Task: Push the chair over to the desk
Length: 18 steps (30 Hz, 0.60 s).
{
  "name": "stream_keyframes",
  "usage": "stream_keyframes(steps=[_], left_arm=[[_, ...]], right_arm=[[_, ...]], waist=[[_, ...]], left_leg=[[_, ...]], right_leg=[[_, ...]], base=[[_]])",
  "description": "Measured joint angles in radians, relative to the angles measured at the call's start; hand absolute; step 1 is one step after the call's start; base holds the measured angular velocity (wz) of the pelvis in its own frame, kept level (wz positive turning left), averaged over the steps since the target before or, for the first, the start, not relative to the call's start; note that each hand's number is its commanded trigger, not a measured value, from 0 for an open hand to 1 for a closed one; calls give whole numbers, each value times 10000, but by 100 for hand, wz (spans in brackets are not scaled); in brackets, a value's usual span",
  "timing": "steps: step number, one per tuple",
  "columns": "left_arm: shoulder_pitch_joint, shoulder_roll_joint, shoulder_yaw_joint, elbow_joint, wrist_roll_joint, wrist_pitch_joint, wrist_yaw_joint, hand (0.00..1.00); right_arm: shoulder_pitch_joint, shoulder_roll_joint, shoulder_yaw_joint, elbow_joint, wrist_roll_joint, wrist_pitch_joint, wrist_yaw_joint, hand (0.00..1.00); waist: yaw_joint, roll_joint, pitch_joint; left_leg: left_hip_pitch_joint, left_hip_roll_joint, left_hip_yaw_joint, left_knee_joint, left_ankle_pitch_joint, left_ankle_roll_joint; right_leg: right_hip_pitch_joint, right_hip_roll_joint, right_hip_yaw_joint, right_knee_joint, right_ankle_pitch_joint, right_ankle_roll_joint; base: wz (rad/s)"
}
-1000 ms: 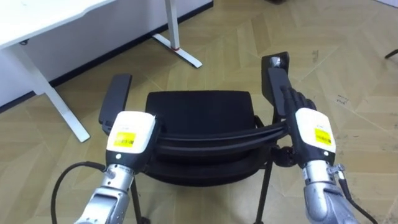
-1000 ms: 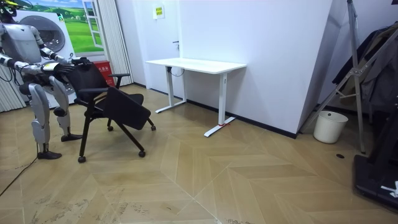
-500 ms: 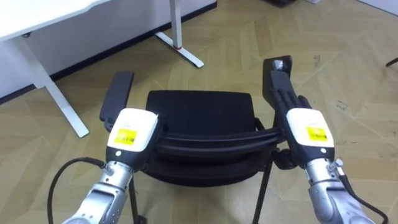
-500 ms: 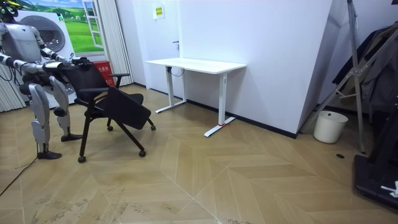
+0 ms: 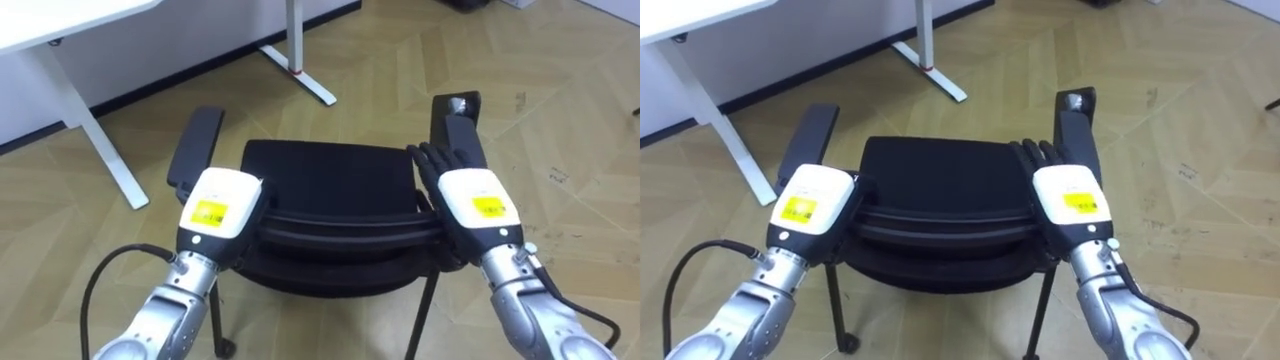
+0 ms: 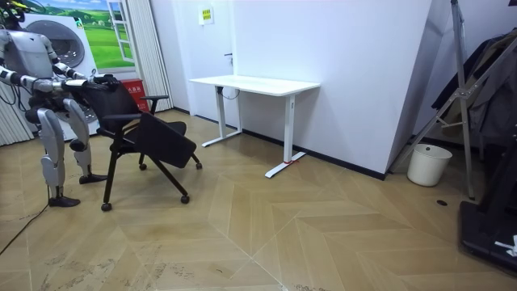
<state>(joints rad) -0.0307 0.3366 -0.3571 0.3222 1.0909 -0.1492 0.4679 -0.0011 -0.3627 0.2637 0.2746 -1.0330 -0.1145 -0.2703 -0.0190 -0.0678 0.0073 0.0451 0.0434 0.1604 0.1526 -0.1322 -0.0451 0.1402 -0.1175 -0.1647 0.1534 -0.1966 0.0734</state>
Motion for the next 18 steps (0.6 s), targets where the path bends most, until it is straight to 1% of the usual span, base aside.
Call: stream_keyframes(steps=[2,7,10,12,14,15,16,17,18], left_arm=[[-62,-6,-1,129,0,-103,20,100],[-127,-44,-51,269,3,-137,58,100],[-200,-50,-131,334,2,-151,52,100],[-265,-61,-213,382,1,-188,39,100],[-275,-61,-252,385,2,-213,32,100],[-274,-59,-258,400,3,-233,33,100],[-273,-58,-261,411,3,-242,33,100],[-268,-56,-262,433,2,-249,34,100],[-269,-57,-267,447,2,-258,35,100]], right_arm=[[0,-7,6,0,-203,-12,85,0],[-3,-40,213,0,-796,-4,118,0],[-3,-113,314,1,-823,12,121,0],[-2,-263,418,1,-812,14,120,0],[-2,-324,494,5,-798,15,111,0],[-3,-327,515,38,-799,12,72,14],[-3,-332,535,82,-799,8,9,44],[-3,-338,580,173,-769,6,-103,63],[-6,-347,610,229,-720,1,-184,100]], waist=[[24,3,-1],[44,-1,3],[112,2,6],[196,8,7],[249,7,6],[270,16,3],[280,20,1],[303,26,-4],[316,28,-11]], left_leg=[[22,0,-31,1,0,0],[46,0,-100,18,0,0],[8,0,-164,82,0,-1],[-27,0,-224,117,0,-1],[-69,0,-285,152,0,-1],[-83,0,-314,167,0,-1],[-90,0,-325,175,0,-1],[-111,0,-345,178,0,-1],[-156,-1,-381,197,0,-1]], right_leg=[[46,2,-26,-3,0,0],[125,9,-83,-17,0,0],[146,11,-161,-20,0,0],[162,11,-235,-20,0,0],[165,16,-295,-17,0,0],[172,19,-320,-17,0,0],[176,20,-332,-16,0,0],[189,20,-361,-13,1,-1],[189,20,-399,-8,2,-4]], base=[[5],[4],[6],[8],[10],[8],[6],[6],[7]])
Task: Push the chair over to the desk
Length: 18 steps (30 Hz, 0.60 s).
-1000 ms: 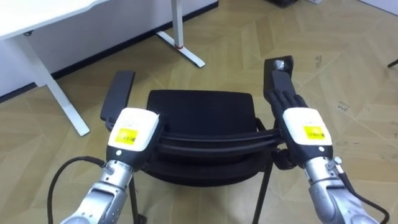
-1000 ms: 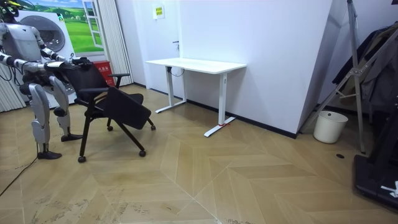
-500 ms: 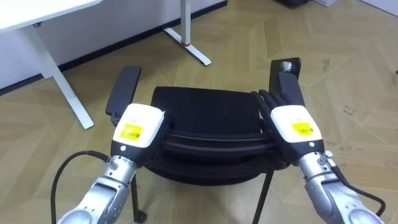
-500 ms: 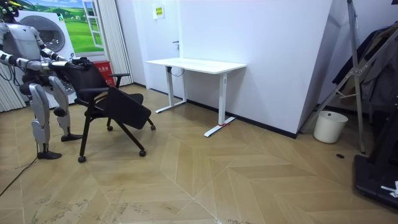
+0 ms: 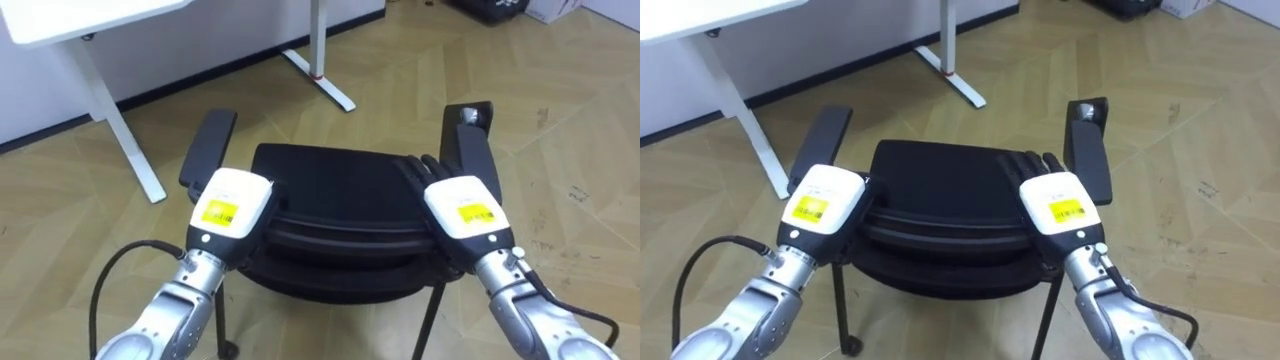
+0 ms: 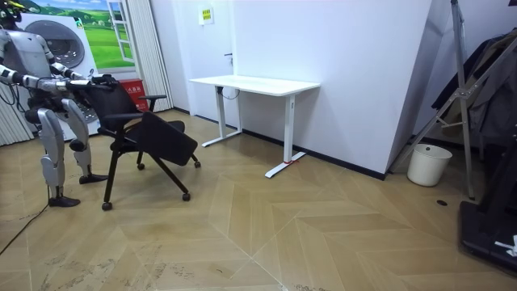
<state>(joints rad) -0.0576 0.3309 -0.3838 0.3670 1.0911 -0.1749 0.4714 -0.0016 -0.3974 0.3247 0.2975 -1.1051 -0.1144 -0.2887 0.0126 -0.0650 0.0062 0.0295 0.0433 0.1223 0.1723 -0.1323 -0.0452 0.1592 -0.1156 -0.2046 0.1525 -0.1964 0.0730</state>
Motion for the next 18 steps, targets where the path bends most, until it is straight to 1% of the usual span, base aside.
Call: stream_keyframes(steps=[3,7,8,10,16,18], left_arm=[[-3,-28,-30,76,-2,8,4,100],[-30,-51,-31,157,-2,23,-19,100],[-28,-58,-34,172,-5,22,-23,100],[-25,-59,-44,194,-8,22,-13,100],[-23,-67,-107,258,-90,84,-11,100],[10,-55,-107,256,-204,78,-20,100]], right_arm=[[-123,-15,131,385,22,-57,-312,100],[-242,-77,264,624,11,-75,-401,100],[-247,-102,266,756,9,-156,-487,100],[-246,-167,320,790,12,-195,-590,100],[-212,-207,403,840,8,-160,-793,100],[-212,-300,472,841,-52,-209,-987,100]], waist=[[37,3,0],[36,55,15],[36,59,11],[64,68,10],[78,103,-32],[94,185,-43]], left_leg=[[5,0,-41,66,0,0],[-5,0,-136,135,-1,0],[-18,0,-171,155,0,0],[-31,0,-193,175,0,1],[-16,0,-252,260,-1,3],[5,0,-257,251,-1,3]], right_leg=[[66,6,-47,1,6,-10],[25,16,-125,2,15,-24],[26,20,-158,2,17,-28],[45,24,-171,4,19,-30],[151,28,-214,7,24,-39],[148,28,-218,5,24,-39]], base=[[5],[6],[6],[3],[2],[0]])
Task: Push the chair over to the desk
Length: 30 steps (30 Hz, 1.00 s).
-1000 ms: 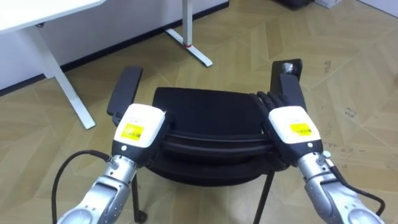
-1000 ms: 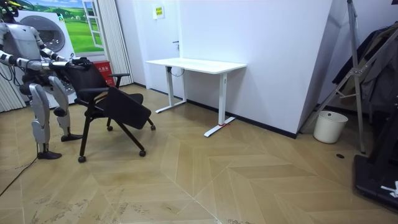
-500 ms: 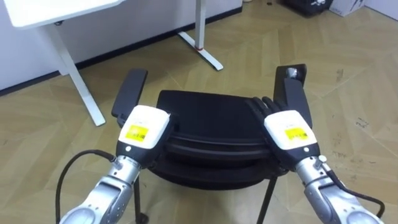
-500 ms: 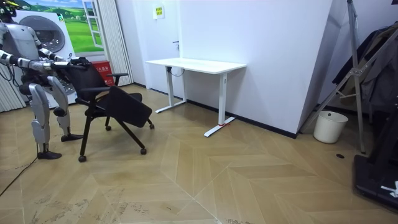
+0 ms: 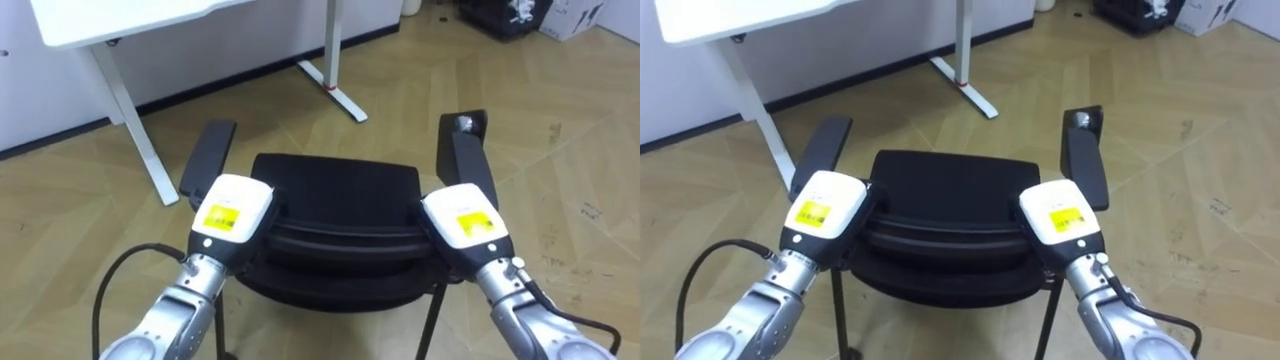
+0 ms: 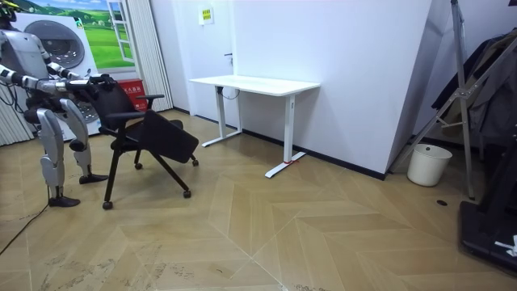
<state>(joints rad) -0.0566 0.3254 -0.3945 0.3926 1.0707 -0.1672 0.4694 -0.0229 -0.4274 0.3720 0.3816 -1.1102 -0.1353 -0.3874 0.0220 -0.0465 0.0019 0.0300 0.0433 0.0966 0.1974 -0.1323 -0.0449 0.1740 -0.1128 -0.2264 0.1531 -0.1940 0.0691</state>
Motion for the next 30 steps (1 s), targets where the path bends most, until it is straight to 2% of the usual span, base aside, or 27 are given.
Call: stream_keyframes(steps=[19,22,25,27,30], left_arm=[[29,6,0,-9,-12,-18,-61,100],[-17,7,-16,109,4,-62,-6,100],[-198,-46,-27,361,22,-97,-1,100],[-302,-66,-18,525,21,-84,-8,100],[-339,-74,8,627,17,-67,-9,100]], right_arm=[[22,-19,24,134,0,-80,-244,100],[12,6,21,357,7,-166,-332,100],[-83,135,-14,602,2,-243,-383,100],[-232,266,-13,860,-8,-287,-384,100],[-400,387,-9,1195,-5,-400,-440,100]], waist=[[67,-30,1],[-5,-90,25],[46,-92,23],[100,-76,25],[149,-23,80]], left_leg=[[8,1,-25,21,0,0],[-20,1,-166,109,-2,-3],[-203,141,-284,559,-173,-54],[-361,309,-328,954,-334,-123],[-550,530,-443,1619,-620,-232]], right_leg=[[22,6,-11,-8,0,0],[177,26,-165,-25,0,0],[186,158,-247,-12,-3,-11],[192,299,-254,59,-53,-139],[180,460,-275,401,-282,-306]], base=[[0],[14],[8],[0],[2]])
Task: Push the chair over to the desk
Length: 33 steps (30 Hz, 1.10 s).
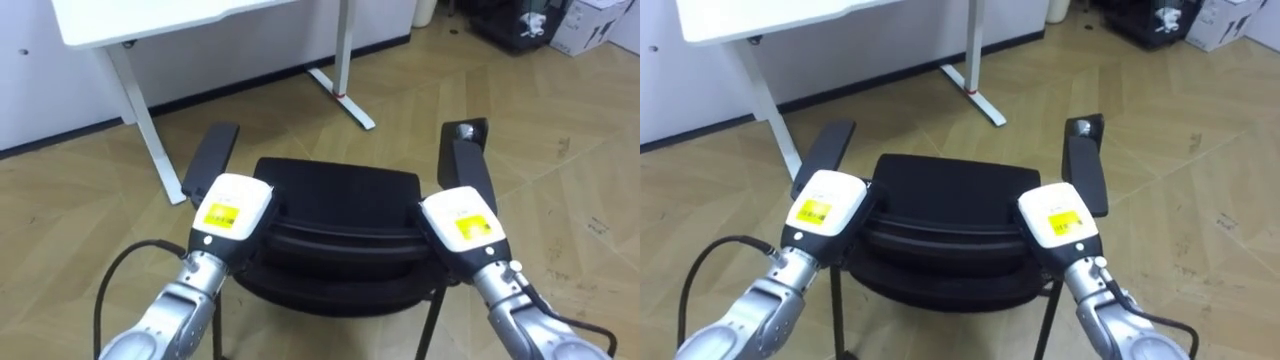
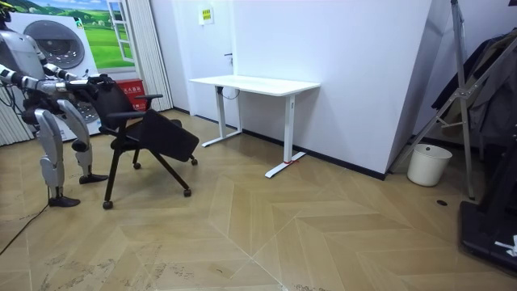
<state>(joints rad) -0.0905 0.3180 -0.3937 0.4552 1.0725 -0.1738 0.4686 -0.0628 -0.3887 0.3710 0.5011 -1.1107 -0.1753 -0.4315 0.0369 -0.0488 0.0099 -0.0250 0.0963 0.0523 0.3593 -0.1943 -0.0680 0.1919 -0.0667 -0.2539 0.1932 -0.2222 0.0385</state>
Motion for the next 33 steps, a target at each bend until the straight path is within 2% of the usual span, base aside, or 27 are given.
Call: stream_keyframes(steps=[2,4,8,9,10,11,13,15,16,17,18,19,21,22,23,24,25,26,27,28,30,31,32,33], left_arm=[[30,-8,1,14,9,-7,0,100],[78,-13,3,0,5,-1,27,100],[101,3,-10,-2,-4,10,137,100],[173,6,-9,-24,-6,11,255,100],[195,17,-5,-42,-8,12,328,100],[236,42,-4,-87,-8,10,428,100],[257,78,-5,-117,-6,-38,484,100],[293,134,25,-114,-4,-186,520,100],[307,153,49,-120,-6,-250,520,100],[380,157,72,-182,-9,-310,519,100],[422,150,72,-284,-8,-320,509,100],[426,149,71,-329,-7,-326,501,100],[433,147,74,-452,-3,-364,439,100],[425,139,76,-492,-2,-359,434,100],[405,133,82,-522,-6,-351,432,100],[372,99,75,-508,-6,-352,385,100],[380,90,59,-488,-13,-356,362,100],[384,65,-13,-403,-106,-357,362,100],[380,66,-26,-392,-104,-357,333,100],[356,77,-25,-392,-104,-359,297,100],[279,155,-24,-395,-111,-366,234,100],[259,192,-24,-390,-112,-384,239,100],[217,289,-26,-393,-113,-437,269,100],[185,325,-27,-403,-122,-477,306,100]], right_arm=[[15,29,0,61,0,-14,-28,100],[35,27,-6,99,3,-92,-35,100],[94,5,-9,105,12,-194,-149,100],[117,-12,-7,78,9,-235,-176,100],[116,-19,-8,52,8,-242,-220,100],[128,-14,-3,40,8,-248,-317,100],[139,-13,-4,111,-46,-287,-525,100],[120,-5,-31,209,-157,-352,-699,100],[110,-5,-32,238,-163,-371,-765,100],[111,-30,-36,271,-214,-443,-897,100],[110,-50,-59,277,-243,-513,-1019,100],[110,-67,-95,280,-253,-548,-1068,100],[113,-98,-143,357,-253,-560,-1304,100],[113,-106,-170,352,-252,-560,-1338,100],[73,-110,-242,359,-281,-562,-1366,100],[47,-109,-335,445,-351,-561,-1424,100],[52,-109,-345,471,-366,-559,-1437,100],[81,-126,-329,518,-339,-557,-1426,100],[114,-106,-313,538,-312,-540,-1420,100],[118,-103,-315,564,-295,-536,-1424,100],[99,-6,-319,635,-292,-502,-1512,100],[100,22,-316,637,-292,-491,-1538,100],[101,72,-309,623,-292,-476,-1548,100],[106,136,-297,620,-291,-447,-1576,100]], waist=[[5,23,43],[-15,-18,46],[-186,-89,-15],[-170,-94,-88],[-157,-149,-70],[-117,-107,-86],[-52,-163,-99],[47,-270,-97],[71,-225,-112],[68,-232,-87],[23,-284,-126],[-16,-313,-120],[-74,-369,-168],[-73,-370,-171],[-85,-386,-171],[-132,-325,-137],[-147,-322,-130],[-169,-312,-94],[-174,-279,-87],[-184,-243,-79],[-232,-93,-37],[-226,-73,-32],[-251,-34,-24],[-280,32,-8]], left_leg=[[-76,55,-42,265,-105,-33],[-138,70,-73,473,-129,-51],[-626,168,147,1065,-84,-14],[-702,187,239,1015,-56,-4],[-704,193,287,984,-39,0],[-694,184,322,876,-18,-6],[-595,161,356,666,-14,-12],[-401,77,612,331,14,24],[-380,47,689,272,29,49],[-334,-67,805,131,59,106],[-335,-198,853,76,78,166],[-336,-262,909,65,66,223],[-294,-550,1193,-60,-90,509],[-298,-624,1301,-61,-150,597],[-289,-802,1442,-50,-257,755],[-155,-975,1554,-65,-345,904],[-58,-1063,1612,-67,-390,978],[151,-1204,1696,-85,-490,1127],[259,-1235,1703,-84,-581,1252],[276,-1242,1702,-74,-618,1303],[330,-1194,1686,-89,-743,1489],[366,-1196,1690,-128,-763,1529],[399,-1183,1682,-174,-794,1620],[369,-1088,1664,-196,-836,1682]], right_leg=[[-24,4,-69,285,-287,-8],[-57,-13,-192,534,-489,-22],[-202,-22,-495,843,-696,-109],[-341,-34,-479,901,-724,-127],[-379,-44,-457,930,-731,-134],[-456,-78,-397,982,-748,-136],[-521,-152,-284,986,-733,-132],[-622,-279,-73,1020,-716,-78],[-641,-317,3,1020,-706,-51],[-673,-441,91,1020,-700,27],[-727,-594,131,1055,-695,113],[-745,-675,133,1067,-692,166],[-873,-1059,207,1398,-760,389],[-988,-1152,257,1672,-797,453],[-1385,-1411,348,2411,-863,545],[-1789,-1730,336,3385,-816,544],[-1946,-1897,340,3841,-762,548],[-2136,-2172,343,4525,-623,562],[-2319,-2339,372,4946,-407,533],[-2379,-2363,367,5086,-263,466],[-2679,-2365,309,5352,381,414],[-2771,-2374,347,5459,537,364],[-3067,-2360,499,5738,663,278],[-3407,-2057,681,5863,409,296]], base=[[13],[23],[25],[9],[-6],[-12],[-16],[-25],[-26],[-17],[-11],[-4],[-10],[-24],[-24],[-24],[-16],[-12],[-9],[-6],[-2],[-5],[-4],[0]])
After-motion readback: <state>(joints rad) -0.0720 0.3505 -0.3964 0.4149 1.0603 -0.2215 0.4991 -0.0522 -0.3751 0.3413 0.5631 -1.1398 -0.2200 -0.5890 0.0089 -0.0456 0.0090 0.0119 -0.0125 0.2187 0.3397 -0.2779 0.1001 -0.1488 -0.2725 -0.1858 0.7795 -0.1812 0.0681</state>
